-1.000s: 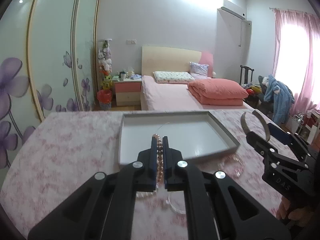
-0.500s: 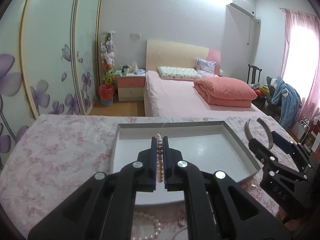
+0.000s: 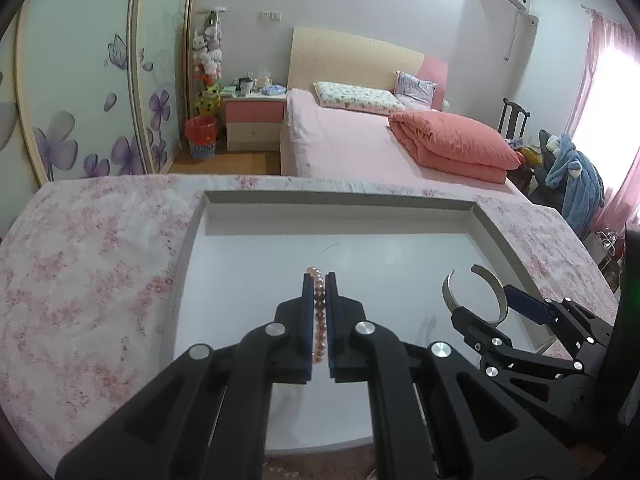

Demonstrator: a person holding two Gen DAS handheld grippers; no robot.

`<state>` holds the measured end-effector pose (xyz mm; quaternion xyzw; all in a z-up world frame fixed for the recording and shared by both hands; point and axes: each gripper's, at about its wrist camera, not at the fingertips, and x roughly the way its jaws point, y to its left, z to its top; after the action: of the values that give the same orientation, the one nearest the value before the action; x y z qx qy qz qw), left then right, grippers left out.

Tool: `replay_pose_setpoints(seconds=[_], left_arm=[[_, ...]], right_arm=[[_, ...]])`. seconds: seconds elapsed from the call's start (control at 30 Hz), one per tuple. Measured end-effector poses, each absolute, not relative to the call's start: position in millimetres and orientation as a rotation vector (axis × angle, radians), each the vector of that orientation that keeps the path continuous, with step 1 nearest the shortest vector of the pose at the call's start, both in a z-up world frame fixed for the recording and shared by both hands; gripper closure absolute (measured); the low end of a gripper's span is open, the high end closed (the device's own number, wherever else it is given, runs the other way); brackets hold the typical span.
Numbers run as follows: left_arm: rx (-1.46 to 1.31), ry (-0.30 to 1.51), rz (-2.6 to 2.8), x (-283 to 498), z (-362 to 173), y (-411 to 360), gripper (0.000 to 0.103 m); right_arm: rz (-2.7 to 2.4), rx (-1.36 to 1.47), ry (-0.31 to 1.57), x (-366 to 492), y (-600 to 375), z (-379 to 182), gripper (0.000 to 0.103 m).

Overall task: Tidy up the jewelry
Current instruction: 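Lower both held pieces into the gray tray and open both tools, then grasp the white pearl bracelet with the left tool while the right tool grasps the pink beaded bracelet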

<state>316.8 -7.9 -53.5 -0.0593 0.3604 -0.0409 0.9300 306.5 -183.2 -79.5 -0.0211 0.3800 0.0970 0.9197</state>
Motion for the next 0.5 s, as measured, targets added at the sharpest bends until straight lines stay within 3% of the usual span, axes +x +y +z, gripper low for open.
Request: replay_pose_setpoints(seconds=[0.07, 0.13, 0.17, 0.5], left_arm=[[-0.135, 0.752, -0.085, 319.7, -55.6, -7.0, 0.095], [-0.152, 0.755, -0.079, 318.7, -55.3, -3.0, 0.089], [-0.158, 0.754, -0.076, 318.0, -54.8, -0.1, 0.085], [-0.205, 0.684, -0.003, 267.3, -23.0, 46.5, 0.077]], right_arm=[[0.202, -0.043, 0.791, 307.1, -182.1, -79.9, 0.036], [0.201, -0.042, 0.771, 300.7, -183.6, -76.0, 0.027], [0.200, -0.041, 0.761, 299.6, -184.7, -73.4, 0.027], [0.176, 0.012, 0.656, 261.6, -220.7, -32.9, 0.027]])
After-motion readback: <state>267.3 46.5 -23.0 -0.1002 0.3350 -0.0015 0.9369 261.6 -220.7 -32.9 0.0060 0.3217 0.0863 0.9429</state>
